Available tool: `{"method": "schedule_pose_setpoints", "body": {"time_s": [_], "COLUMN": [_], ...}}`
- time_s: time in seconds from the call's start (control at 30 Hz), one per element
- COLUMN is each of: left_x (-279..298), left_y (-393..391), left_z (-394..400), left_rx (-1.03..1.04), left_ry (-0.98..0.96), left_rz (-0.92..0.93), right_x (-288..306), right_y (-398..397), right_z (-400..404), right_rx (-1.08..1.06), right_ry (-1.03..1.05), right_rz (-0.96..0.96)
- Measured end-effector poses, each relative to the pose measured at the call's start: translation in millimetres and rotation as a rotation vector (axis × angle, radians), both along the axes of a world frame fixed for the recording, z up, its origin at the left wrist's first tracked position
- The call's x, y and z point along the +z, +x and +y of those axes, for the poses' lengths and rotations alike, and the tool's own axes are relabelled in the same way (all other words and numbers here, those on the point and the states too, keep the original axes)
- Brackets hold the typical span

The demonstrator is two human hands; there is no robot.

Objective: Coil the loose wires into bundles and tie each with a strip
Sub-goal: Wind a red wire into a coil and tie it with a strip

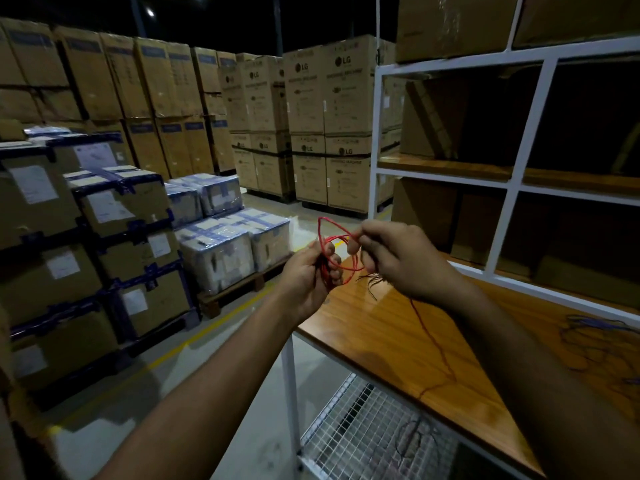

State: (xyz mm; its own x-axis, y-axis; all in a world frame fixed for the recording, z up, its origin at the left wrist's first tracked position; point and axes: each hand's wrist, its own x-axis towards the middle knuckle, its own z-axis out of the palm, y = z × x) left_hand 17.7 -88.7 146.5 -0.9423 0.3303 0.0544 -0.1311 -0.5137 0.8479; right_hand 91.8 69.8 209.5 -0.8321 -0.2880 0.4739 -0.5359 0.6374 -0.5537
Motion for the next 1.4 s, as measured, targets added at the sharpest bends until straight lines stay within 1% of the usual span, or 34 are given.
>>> {"method": "schedule_pose_setpoints", "body": {"time_s": [0.1, 0.17, 0.27, 0.37, 0.43, 0.53, 0.6, 0.67, 0.77, 0.87, 0.93, 0.97, 1.03, 1.1, 1.23, 1.3, 1.33, 1.4], "left_x": [3.3, 5.7, 6.9, 4.8, 3.6, 2.5, 2.1, 2.1, 0.9, 1.0, 3.6, 5.2, 7.3, 6.3, 4.3, 5.4, 6.8, 11.2], "left_y": [1.7, 0.5, 2.7, 6.3, 7.0, 8.5, 10.2, 12.0, 14.7, 17.0, 15.2, 13.4, 9.3, 5.2, -3.7, -7.7, -9.5, -12.6], "left_z": [2.1, 2.3, 0.7, 2.2, 3.6, 2.6, -1.0, -5.5, -8.9, -10.3, -14.4, -17.2, -22.5, -24.8, -22.5, -20.4, -19.7, -19.5], "left_rx": [0.062, 0.094, 0.062, 0.007, -0.017, -0.079, -0.159, -0.238, -0.356, -0.452, -0.435, -0.412, -0.355, -0.300, -0.253, -0.247, -0.242, -0.228], "left_ry": [0.031, 0.046, 0.063, 0.076, 0.095, 0.155, 0.229, 0.255, 0.241, 0.242, 0.256, 0.252, 0.214, 0.167, 0.151, 0.174, 0.188, 0.207], "left_rz": [0.003, 0.019, 0.025, 0.009, -0.023, -0.060, -0.089, -0.100, -0.109, -0.099, -0.088, -0.079, -0.066, -0.067, -0.083, -0.078, -0.073, -0.057], "right_x": [0.6, -3.1, -12.1, -22.8, -26.1, -25.9, -24.6, -22.3, -17.2, -19.9, -27.3, -31.9, -40.3, -53.5, -96.7, -112.9, -119.1, -130.8], "right_y": [-7.0, -9.2, -10.8, -15.4, -19.2, -23.1, -26.1, -30.5, -40.7, -48.8, -51.1, -51.7, -48.4, -44.7, -48.3, -44.7, -41.1, -35.3], "right_z": [5.3, 8.5, 6.7, -0.2, -2.2, 1.8, 5.5, 9.4, 14.2, 18.2, 22.9, 26.1, 33.3, 44.4, 65.2, 65.6, 63.6, 58.3], "right_rx": [-0.054, -0.035, -0.030, -0.142, -0.204, -0.213, -0.207, -0.202, -0.198, -0.205, -0.222, -0.220, -0.146, -0.020, 0.175, 0.245, 0.265, 0.244], "right_ry": [-0.048, -0.052, -0.004, 0.080, 0.076, 0.021, 0.014, 0.010, 0.025, 0.051, 0.064, 0.044, -0.106, -0.263, -0.517, -0.597, -0.598, -0.560], "right_rz": [-0.071, -0.157, -0.207, -0.126, -0.036, 0.053, 0.109, 0.164, 0.191, 0.154, 0.088, 0.018, -0.220, -0.487, -0.834, -0.931, -0.942, -0.892]}}
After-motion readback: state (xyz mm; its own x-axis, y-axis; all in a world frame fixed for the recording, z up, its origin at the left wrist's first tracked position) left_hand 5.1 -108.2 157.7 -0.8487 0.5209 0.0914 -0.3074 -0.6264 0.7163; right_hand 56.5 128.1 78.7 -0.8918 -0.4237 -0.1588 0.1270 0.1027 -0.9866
